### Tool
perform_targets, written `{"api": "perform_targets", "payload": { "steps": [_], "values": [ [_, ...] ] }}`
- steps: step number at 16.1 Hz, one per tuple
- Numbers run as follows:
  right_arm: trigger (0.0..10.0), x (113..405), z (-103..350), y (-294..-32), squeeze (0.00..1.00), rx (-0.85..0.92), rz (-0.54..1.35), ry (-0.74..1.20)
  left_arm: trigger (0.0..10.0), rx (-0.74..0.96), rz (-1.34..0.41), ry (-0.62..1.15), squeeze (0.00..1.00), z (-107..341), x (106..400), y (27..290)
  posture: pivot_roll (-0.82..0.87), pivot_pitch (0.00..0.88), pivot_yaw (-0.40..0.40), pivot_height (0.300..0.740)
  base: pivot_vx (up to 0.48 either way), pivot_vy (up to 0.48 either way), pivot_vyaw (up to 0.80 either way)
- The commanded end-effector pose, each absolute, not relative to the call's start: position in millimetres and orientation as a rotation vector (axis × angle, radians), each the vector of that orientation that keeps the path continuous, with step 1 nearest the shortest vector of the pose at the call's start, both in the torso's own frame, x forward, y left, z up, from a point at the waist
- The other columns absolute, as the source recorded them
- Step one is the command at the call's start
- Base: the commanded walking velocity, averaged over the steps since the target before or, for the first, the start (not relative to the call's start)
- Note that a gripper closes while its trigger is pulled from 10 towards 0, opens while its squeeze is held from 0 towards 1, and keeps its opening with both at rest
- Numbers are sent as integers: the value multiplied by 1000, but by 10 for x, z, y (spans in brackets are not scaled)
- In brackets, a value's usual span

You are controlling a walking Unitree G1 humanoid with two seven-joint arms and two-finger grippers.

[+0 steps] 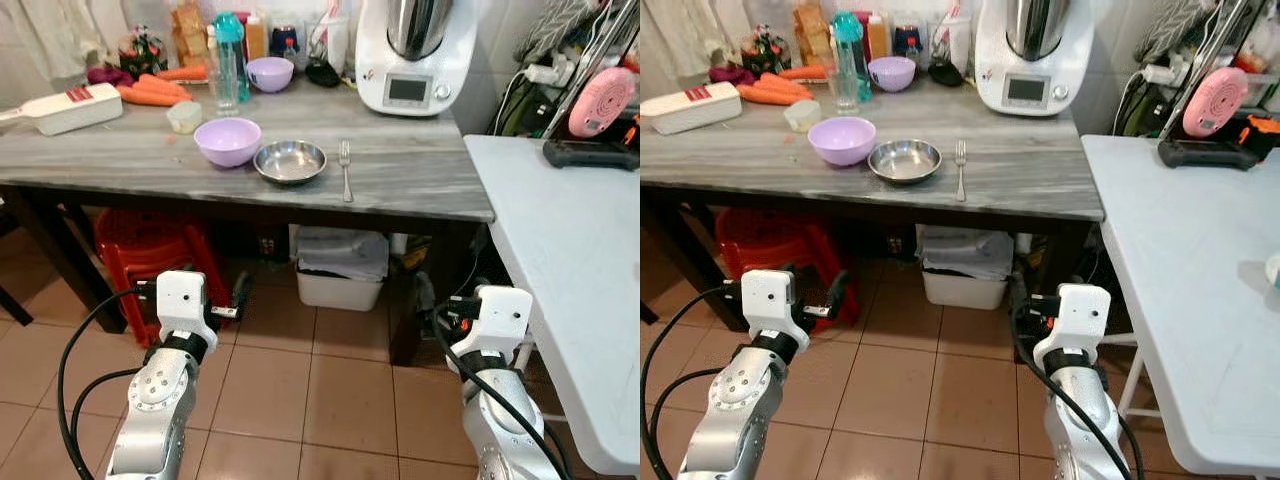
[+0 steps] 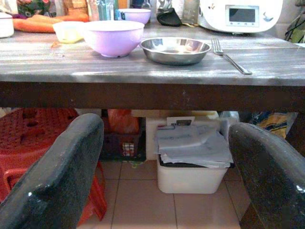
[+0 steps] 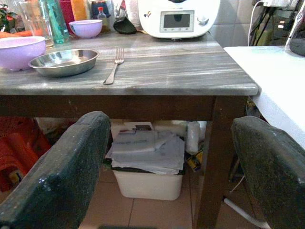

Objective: Setting the table

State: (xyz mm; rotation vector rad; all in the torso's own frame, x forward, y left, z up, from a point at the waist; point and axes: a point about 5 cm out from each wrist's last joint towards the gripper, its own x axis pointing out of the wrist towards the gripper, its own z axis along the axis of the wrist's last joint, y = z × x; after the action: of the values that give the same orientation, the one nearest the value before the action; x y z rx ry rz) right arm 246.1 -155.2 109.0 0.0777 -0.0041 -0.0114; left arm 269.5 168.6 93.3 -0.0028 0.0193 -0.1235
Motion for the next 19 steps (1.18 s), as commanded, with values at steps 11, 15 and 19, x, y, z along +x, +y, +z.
{"api": "perform_targets", "payload": {
  "steps": [11, 15, 19],
  "values": [
    [10000, 2462, 1057, -1591, 0, 118, -26, 30, 10000, -18, -192, 31, 0, 943, 2710, 1664, 11, 0, 6, 740, 0, 0, -160],
    [10000, 2460, 1048, -1618, 0, 110, -25, 33, 10000, -22, -199, 37, 0, 941, 2709, 1655, 11, 0, 7, 740, 0, 0, 0],
    [10000, 2455, 1035, -1599, 0, 116, -22, 44, 10000, -22, -203, 41, 0, 938, 2703, 1642, 11, 0, 5, 740, 0, 0, -144]
  ]
}}
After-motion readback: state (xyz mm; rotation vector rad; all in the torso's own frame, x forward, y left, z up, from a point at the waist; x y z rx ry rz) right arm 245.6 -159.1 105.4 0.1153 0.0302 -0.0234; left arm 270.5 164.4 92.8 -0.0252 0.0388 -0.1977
